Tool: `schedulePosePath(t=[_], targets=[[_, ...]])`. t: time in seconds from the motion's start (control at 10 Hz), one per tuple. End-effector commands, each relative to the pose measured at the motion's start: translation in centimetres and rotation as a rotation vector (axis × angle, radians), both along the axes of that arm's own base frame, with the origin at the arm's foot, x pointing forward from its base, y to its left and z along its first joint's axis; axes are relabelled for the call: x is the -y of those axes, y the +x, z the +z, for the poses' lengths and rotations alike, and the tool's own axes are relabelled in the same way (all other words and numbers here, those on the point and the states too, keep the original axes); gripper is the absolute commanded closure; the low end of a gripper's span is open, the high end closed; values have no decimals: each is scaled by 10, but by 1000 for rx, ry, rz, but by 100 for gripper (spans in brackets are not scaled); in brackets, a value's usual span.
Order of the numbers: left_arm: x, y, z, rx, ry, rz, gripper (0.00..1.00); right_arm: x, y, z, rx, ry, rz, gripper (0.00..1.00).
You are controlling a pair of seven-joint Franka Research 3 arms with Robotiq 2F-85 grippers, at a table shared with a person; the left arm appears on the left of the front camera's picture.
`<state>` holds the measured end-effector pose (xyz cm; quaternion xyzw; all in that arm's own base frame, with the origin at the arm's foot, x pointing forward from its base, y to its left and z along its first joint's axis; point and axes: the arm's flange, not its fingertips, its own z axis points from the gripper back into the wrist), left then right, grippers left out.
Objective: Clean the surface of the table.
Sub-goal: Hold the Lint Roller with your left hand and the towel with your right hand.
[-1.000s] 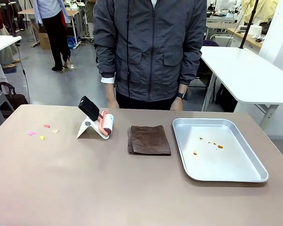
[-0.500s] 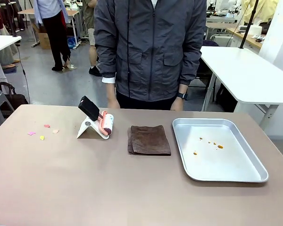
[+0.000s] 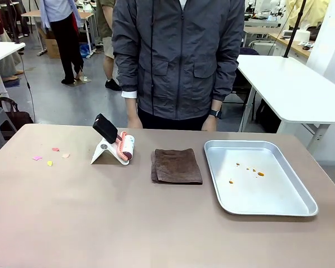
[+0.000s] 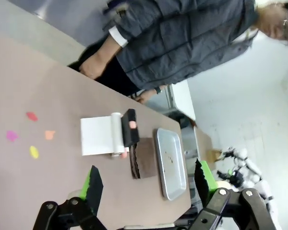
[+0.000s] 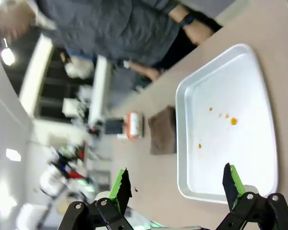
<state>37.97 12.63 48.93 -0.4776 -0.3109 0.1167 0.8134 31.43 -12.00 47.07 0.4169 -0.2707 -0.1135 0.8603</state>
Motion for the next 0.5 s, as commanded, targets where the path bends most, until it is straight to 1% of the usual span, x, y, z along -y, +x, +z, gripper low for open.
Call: schedulePosePath(t=[0.0, 0.1, 0.2, 0.3, 0.4], targets=[[22, 36, 9, -46, 124, -91, 0, -94, 33, -9, 6, -143, 145, 0], [45, 52, 12, -61, 197, -143, 0, -131, 59, -16, 16, -160, 246, 0], [66, 66, 12, -70, 257, -179, 0, -164, 78, -23, -10, -195, 297, 0], [87, 75, 11, -76, 284, -229, 0, -194, 90, -27, -36, -266, 319, 0], [106, 85, 8, -83, 337, -209, 0, -225, 97, -31, -42, -304, 364, 0]])
